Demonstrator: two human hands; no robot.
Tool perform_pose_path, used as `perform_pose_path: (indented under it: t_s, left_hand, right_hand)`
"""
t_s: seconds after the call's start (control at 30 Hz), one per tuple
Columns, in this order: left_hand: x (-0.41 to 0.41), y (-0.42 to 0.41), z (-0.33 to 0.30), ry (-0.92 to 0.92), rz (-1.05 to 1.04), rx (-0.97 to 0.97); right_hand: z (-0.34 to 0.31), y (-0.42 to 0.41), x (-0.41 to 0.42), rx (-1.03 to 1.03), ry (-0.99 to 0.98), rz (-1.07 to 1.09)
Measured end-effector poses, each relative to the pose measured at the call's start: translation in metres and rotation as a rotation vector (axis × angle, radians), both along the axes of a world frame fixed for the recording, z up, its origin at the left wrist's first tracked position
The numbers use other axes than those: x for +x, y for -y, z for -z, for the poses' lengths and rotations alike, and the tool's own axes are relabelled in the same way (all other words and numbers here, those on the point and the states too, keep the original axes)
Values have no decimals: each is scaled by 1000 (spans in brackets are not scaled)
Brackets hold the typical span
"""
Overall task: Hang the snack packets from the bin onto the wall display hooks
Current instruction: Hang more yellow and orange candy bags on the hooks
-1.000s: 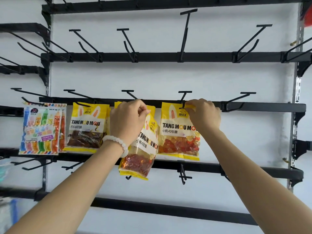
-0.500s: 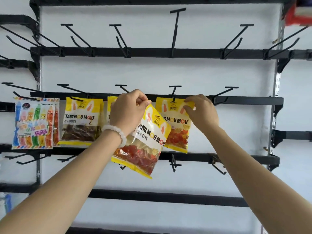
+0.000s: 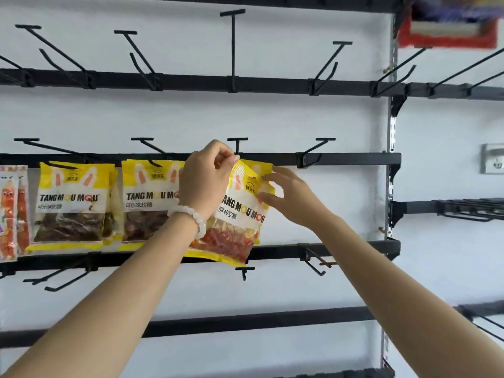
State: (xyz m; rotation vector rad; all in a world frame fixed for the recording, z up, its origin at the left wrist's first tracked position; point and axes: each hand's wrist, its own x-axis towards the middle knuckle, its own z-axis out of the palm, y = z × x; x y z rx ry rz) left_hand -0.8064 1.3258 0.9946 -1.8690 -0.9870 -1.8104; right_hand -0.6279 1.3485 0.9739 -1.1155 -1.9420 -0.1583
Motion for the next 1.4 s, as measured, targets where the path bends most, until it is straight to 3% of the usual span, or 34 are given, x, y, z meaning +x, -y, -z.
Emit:
perform_pose_path:
  t_s: [0.4,0.7,1.13,1.4]
  left_hand:
    - [-26,-7,0,-59,-125,-98]
    - [-36,-7,-23,-139,-274,-19]
    - [-40,-31,-27,-20,-122,-144]
    - [-41,-30,-30,-38,-181,-111]
  right_hand:
    - [-19,2,-5,104,-159,22]
    - [-47,1,-18,107,-281,25]
    - [-51,-11,-34,166,-327,56]
    - [-53,-11,-41,139,-337,66]
